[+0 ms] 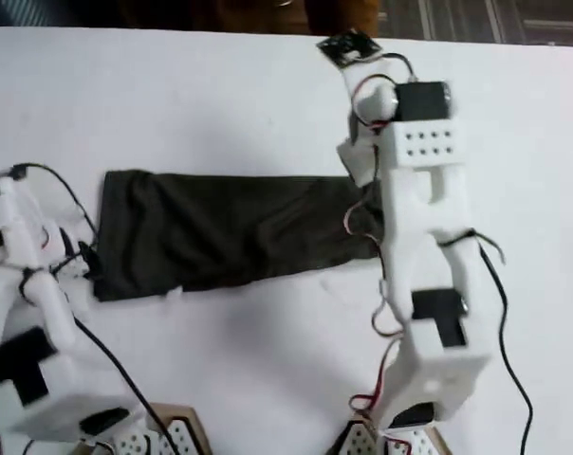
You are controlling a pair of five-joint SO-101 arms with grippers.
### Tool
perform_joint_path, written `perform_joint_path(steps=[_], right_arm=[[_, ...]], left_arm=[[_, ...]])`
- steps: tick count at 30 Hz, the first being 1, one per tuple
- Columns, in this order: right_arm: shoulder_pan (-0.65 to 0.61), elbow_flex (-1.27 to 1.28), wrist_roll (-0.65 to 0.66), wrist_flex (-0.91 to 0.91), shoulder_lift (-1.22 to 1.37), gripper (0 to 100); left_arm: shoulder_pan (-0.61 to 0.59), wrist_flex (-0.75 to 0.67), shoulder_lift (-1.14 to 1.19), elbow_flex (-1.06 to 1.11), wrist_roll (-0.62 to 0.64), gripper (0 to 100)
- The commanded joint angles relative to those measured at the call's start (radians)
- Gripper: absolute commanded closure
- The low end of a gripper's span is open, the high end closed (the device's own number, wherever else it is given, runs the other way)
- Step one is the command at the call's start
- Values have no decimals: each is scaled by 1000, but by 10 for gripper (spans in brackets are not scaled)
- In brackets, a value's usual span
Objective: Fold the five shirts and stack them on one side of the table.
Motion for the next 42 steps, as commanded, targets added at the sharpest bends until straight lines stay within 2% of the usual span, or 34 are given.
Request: perform_joint_path(steps=[1,7,14,26,29,34,37,42], right_arm=[[27,72,46,21,-180,981],[68,212,68,18,-389,981],[68,331,75,16,-545,981],[61,354,77,16,-618,981],[61,354,77,16,-618,981],[61,350,77,16,-619,981],[61,348,75,16,-619,981],[65,348,74,16,-619,981]], left_arm=[[-11,11,126,-101,-9,759],[-9,12,308,-260,-31,759],[55,26,405,-288,-43,759],[109,23,539,-344,-34,764],[109,66,631,-429,41,810],[129,206,798,-631,101,976],[140,262,873,-725,106,973],[104,265,861,-754,124,975]])
